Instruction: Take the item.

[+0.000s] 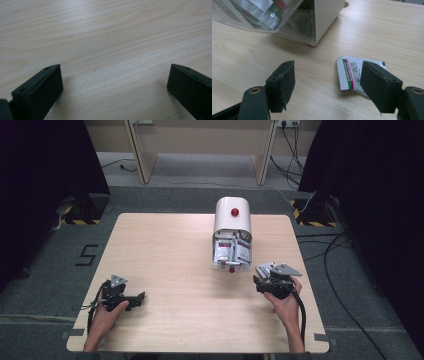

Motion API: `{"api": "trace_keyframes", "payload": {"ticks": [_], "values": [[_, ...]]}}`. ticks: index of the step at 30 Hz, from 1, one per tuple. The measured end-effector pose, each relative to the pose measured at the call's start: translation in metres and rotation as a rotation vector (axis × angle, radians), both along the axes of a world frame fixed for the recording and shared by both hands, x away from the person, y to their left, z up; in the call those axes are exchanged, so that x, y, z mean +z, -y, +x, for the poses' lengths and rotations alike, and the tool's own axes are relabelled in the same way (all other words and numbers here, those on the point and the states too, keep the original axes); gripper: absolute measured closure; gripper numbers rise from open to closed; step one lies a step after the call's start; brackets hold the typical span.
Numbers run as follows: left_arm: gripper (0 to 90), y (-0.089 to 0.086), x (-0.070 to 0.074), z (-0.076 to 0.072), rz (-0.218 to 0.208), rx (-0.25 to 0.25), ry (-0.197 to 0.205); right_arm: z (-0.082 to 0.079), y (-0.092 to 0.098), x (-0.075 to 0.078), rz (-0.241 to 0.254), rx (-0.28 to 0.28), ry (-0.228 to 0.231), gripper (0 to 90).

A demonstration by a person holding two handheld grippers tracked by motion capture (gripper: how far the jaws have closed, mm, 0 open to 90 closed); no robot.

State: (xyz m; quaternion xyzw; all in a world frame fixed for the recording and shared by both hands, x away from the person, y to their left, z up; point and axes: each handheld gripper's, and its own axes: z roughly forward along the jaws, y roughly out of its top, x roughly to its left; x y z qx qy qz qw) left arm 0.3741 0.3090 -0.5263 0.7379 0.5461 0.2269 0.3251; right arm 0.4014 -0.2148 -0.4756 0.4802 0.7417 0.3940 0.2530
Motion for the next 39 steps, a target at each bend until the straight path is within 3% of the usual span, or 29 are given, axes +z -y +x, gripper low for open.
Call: {"api": "trace_keyframes", "payload": {"ticks": [25,39], "values": [[0.0,0.000,0.000,0.000,0.000,0.000,0.000,-0.023,0.007,-0.002,-0.003,0.010,0.011,28.5],[0.0,0.000,0.000,0.000,0.000,0.000,0.000,-0.033,0.010,-0.009,-0.013,0.023,-0.010,26.3]]}}
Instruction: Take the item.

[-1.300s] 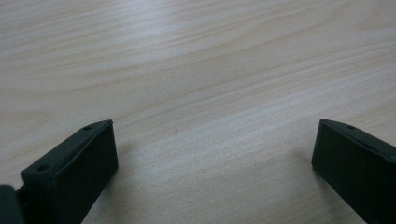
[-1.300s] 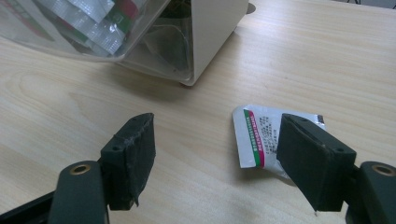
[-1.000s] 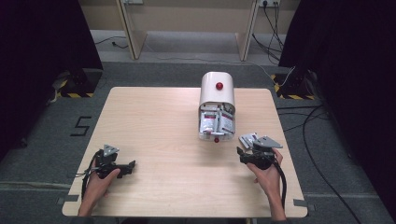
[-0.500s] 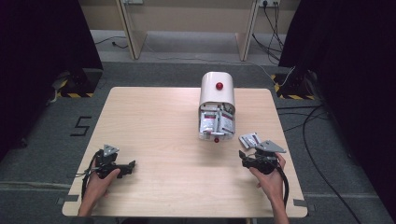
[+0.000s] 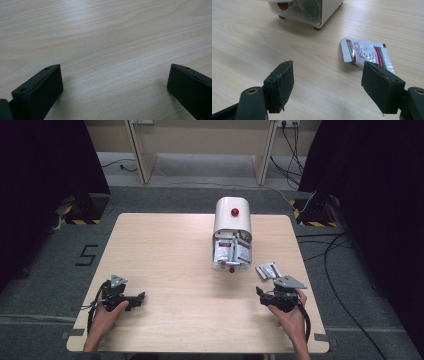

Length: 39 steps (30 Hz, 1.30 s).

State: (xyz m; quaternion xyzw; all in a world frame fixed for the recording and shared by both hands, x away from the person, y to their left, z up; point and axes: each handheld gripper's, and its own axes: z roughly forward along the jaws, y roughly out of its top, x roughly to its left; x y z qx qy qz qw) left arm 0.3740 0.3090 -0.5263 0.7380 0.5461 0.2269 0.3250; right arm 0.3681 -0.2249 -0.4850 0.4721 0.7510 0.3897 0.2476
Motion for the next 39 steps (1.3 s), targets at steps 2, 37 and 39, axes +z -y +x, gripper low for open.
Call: {"api": "trace_keyframes", "payload": {"ticks": [2,37,39], "values": [[0.0,0.000,0.000,0.000,0.000,0.000,0.000,-0.001,0.000,-0.002,-0.002,0.006,0.000,26.2],[0.0,0.000,0.000,0.000,0.000,0.000,0.000,-0.024,0.001,-0.025,-0.006,0.017,-0.063,23.9],[0.0,0.000,0.000,0.000,0.000,0.000,0.000,-0.026,0.001,-0.027,-0.006,0.024,-0.072,23.9]]}}
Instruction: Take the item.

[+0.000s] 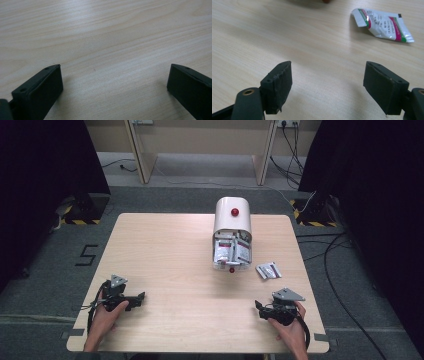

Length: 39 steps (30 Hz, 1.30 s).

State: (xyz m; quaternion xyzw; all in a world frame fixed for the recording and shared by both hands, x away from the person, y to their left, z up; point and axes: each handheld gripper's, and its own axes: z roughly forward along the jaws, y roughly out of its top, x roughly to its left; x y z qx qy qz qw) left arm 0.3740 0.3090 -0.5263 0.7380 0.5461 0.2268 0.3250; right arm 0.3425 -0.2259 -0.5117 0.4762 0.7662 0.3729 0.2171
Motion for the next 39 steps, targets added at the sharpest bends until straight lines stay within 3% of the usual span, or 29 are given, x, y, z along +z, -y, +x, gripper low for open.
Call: {"api": "trace_keyframes", "payload": {"ticks": [5,9,10,12,39], "values": [[0.0,0.000,0.000,0.000,0.000,0.000,0.000,-0.003,-0.001,-0.004,-0.013,-0.004,-0.032,22.3],[0.0,0.000,0.000,0.000,0.000,0.000,0.000,-0.005,-0.001,-0.004,-0.025,0.003,-0.029,21.4],[0.0,0.000,0.000,0.000,0.000,0.000,0.000,-0.006,-0.002,-0.005,-0.041,0.007,-0.052,18.3],[0.0,0.000,0.000,0.000,0.000,0.000,0.000,-0.008,-0.004,-0.006,-0.065,0.023,-0.053,15.8],[0.0,0.000,0.000,0.000,0.000,0.000,0.000,-0.032,-0.006,-0.006,-0.064,0.024,-0.061,13.2]]}}
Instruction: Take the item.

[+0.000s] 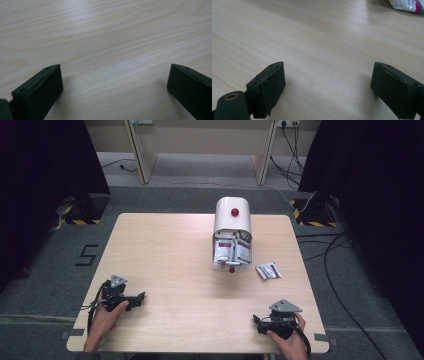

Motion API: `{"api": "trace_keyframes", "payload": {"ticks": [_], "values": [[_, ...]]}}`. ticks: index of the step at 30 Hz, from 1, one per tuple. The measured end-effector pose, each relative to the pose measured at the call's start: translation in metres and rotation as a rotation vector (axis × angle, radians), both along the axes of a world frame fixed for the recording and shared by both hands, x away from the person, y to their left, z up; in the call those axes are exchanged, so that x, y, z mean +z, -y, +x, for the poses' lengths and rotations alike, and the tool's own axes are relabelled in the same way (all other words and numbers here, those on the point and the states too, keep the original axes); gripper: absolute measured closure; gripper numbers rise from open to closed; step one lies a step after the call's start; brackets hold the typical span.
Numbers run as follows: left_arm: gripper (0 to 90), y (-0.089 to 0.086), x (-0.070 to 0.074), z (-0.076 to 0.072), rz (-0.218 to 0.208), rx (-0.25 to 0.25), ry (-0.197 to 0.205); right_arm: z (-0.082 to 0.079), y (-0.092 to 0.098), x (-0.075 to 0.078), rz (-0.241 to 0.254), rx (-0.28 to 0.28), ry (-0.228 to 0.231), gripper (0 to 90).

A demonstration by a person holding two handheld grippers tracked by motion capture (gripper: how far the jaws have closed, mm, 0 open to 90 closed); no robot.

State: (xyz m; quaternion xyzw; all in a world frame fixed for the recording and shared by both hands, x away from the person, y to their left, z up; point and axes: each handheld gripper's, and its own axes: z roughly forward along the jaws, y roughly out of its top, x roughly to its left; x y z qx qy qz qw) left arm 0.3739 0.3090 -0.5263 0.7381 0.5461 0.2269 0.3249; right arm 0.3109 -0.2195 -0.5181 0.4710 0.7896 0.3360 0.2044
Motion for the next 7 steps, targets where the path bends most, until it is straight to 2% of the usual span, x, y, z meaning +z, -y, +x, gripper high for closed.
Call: {"api": "trace_keyframes", "payload": {"ticks": [7], "values": [[0.0,0.0000,0.0000,0.0000,0.000,0.000,0.000,0.0000,0.0000,0.0000,0.000,0.000,0.000,13.2]]}}
